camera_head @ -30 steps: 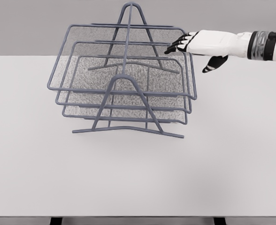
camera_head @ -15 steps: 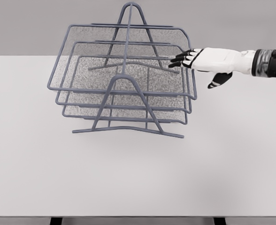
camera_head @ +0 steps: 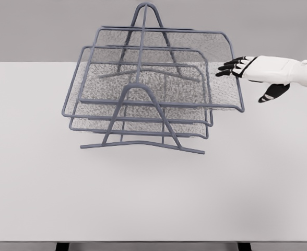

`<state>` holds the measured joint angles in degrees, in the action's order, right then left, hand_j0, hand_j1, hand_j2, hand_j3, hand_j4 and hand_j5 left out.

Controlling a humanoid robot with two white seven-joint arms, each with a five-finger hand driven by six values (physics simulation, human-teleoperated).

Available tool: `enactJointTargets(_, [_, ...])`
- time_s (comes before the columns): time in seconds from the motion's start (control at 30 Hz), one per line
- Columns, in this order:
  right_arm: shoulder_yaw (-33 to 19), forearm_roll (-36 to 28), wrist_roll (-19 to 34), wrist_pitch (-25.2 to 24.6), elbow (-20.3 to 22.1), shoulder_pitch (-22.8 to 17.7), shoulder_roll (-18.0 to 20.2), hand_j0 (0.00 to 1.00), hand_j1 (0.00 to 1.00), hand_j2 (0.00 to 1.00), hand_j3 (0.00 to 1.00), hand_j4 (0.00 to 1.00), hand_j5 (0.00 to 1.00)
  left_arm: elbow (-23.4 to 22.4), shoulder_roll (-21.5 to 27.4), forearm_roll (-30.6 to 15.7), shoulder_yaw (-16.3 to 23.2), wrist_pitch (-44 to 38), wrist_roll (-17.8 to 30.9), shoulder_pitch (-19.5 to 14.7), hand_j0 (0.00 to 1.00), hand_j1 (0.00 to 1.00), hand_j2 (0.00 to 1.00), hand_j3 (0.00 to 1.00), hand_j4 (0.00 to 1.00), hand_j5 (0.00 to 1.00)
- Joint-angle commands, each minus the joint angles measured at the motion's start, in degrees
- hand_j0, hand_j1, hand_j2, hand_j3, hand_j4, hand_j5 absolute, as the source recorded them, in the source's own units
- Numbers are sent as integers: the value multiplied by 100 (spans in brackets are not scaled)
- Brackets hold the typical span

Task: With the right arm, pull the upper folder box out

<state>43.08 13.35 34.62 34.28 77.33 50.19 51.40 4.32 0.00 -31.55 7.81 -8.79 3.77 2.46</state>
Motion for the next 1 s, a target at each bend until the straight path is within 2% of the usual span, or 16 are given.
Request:
enactJointTargets(0.0, [-19,441,38,72,-42,0,239,100,100,100,100,100,100,-1,0,0,1,0,1,0,100,100,100,100,100,100])
enactJointTargets(0.1, [-37,432,38,72,-51,-44,414,100,100,100,100,100,100,-1,0,0,1,0,1,0,100,100,100,100,100,100])
enactJointTargets(0.17, [-379,432,38,72,-51,-343,520,100,100,100,100,100,100,-1,0,0,1,0,1,0,100,100,100,100,100,100])
enactJointTargets(0.27, [-634,432,38,72,-51,-589,775,100,100,100,100,100,100,-1,0,0,1,0,1,0,100,100,100,100,100,100])
enactJointTargets(0.43, [-959,405,38,72,-60,-782,1073,100,100,100,100,100,100,-1,0,0,1,0,1,0,100,100,100,100,100,100])
enactJointTargets(0.67, [-1179,388,38,72,-60,-791,1153,100,100,100,100,100,100,-1,0,0,1,0,1,0,100,100,100,100,100,100])
enactJointTargets(0.8, [-1487,-271,38,72,-51,-782,1153,100,100,100,100,100,100,-1,0,0,1,0,1,0,100,100,100,100,100,100])
enactJointTargets(0.87, [-1469,-711,38,72,933,-686,1170,100,100,100,100,100,100,-1,0,0,1,0,1,0,100,100,100,100,100,100])
enactJointTargets(0.93, [-1425,-763,38,72,1302,-554,1223,100,100,100,100,100,100,-1,0,0,1,0,1,0,100,100,100,100,100,100])
enactJointTargets(0.97, [-1417,-1036,38,72,1399,-536,1425,100,100,100,100,100,100,-1,0,0,1,0,1,0,100,100,100,100,100,100])
